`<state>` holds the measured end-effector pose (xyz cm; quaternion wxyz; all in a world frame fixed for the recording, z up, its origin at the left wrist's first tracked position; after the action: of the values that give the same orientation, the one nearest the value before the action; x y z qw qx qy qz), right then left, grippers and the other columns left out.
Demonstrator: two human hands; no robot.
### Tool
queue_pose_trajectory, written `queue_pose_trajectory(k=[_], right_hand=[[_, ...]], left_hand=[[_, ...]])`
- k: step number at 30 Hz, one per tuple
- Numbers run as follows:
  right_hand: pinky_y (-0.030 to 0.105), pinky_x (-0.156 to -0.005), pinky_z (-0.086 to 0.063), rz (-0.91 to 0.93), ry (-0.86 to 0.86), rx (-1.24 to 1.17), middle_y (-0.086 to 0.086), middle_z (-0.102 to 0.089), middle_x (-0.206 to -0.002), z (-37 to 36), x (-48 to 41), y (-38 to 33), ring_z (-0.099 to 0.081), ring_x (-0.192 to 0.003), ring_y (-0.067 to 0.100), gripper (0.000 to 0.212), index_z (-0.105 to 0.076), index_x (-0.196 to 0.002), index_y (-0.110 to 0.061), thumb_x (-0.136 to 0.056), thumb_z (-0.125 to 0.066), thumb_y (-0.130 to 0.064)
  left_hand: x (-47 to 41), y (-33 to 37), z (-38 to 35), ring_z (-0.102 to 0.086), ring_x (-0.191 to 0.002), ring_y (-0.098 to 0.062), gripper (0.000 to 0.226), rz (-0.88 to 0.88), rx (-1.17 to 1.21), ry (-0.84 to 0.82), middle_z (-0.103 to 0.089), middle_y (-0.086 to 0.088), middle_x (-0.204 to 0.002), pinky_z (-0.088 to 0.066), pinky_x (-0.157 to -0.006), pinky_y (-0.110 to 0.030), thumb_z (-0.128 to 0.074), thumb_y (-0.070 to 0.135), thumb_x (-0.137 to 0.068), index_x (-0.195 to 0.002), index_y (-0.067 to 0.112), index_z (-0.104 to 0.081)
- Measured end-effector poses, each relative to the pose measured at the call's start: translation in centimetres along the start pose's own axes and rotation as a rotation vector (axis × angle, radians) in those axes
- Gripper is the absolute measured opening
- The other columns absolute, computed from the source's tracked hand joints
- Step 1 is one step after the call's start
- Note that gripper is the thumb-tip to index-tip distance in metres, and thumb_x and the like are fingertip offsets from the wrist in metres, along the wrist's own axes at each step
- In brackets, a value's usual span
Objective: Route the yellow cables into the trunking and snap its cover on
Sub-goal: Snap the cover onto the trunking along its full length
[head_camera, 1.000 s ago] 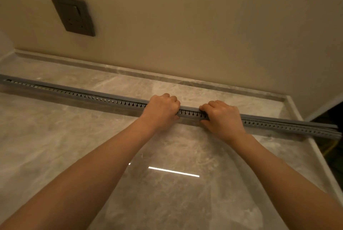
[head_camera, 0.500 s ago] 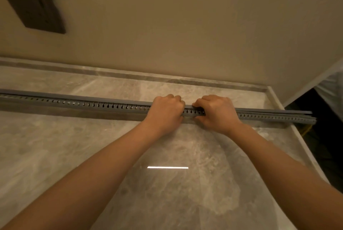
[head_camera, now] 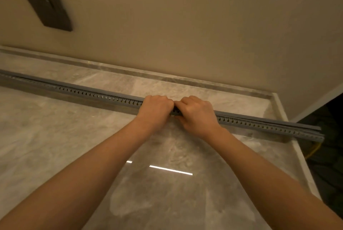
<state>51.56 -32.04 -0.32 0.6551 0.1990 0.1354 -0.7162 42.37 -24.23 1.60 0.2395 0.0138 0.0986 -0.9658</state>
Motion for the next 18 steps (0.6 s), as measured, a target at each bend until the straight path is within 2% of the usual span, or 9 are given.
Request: queue_pose_trajectory(k=[3,5,7,11,18], right_hand=[[0.022,-0.043,-0.034,0.006,-0.024,-0.024,0.002,-0.064,-0.066,-0.2,0.6,0.3,-0.059,-0.059,0.024,0.024,-0.071,-0.083,-0.013,-0.061,-0.079,-0.017],[0.022,-0.043,-0.034,-0.009,-0.04,-0.042,0.001,-0.064,-0.064,-0.2,0.6,0.5,-0.059,-0.058,0.023,0.026,-0.071,-0.08,-0.013,-0.057,-0.081,-0.015],[0.022,-0.045,-0.031,-0.004,-0.06,-0.058,0.002,-0.065,-0.066,0.4,0.5,0.7,-0.06,-0.061,0.024,0.022,-0.071,-0.081,-0.013,-0.06,-0.078,-0.012],[0.03,-0.059,-0.029,0.042,-0.173,-0.086,0.006,-0.065,-0.097,0.6,0.4,1.0,-0.058,-0.092,0.027,0.022,-0.063,-0.108,-0.013,-0.088,-0.053,-0.015],[0.03,-0.064,-0.03,0.019,-0.239,-0.104,0.004,-0.064,-0.103,1.4,0.1,0.9,-0.056,-0.098,0.025,0.019,-0.061,-0.105,-0.016,-0.09,-0.052,-0.022]], left_hand=[[-0.1,0.7,0.1,-0.061,-0.102,-0.023,0.019,0.017,-0.065,-0.035,-0.064,-0.002,-0.111,-0.045,-0.078,-0.033,-0.042,0.02,-0.097,-0.109,0.016,-0.056],[-0.1,1.0,0.1,-0.061,-0.103,-0.022,0.02,0.025,-0.098,-0.046,-0.064,-0.002,-0.113,-0.045,-0.078,-0.033,-0.04,0.02,-0.098,-0.111,0.016,-0.055],[-0.2,1.5,0.4,-0.061,-0.104,-0.022,0.022,0.03,-0.126,-0.061,-0.063,-0.002,-0.115,-0.045,-0.079,-0.033,-0.038,0.018,-0.098,-0.113,0.015,-0.054],[0.0,1.9,0.5,-0.061,-0.104,-0.022,0.024,0.014,-0.169,-0.088,-0.062,-0.003,-0.116,-0.045,-0.077,-0.033,-0.035,0.016,-0.099,-0.115,0.014,-0.052],[-0.1,1.7,1.0,-0.061,-0.102,-0.025,0.023,-0.021,-0.205,-0.133,-0.063,-0.005,-0.114,-0.045,-0.076,-0.034,-0.038,0.016,-0.098,-0.113,0.013,-0.055]])
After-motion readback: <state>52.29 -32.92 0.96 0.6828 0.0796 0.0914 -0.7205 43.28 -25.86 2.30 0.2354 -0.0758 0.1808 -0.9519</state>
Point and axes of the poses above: each hand's wrist, its own x-axis away from the middle knuckle, its own z-axis out of the back of the hand, y = z × x, the point moved 2 cm from there along -x, towards the middle knuckle
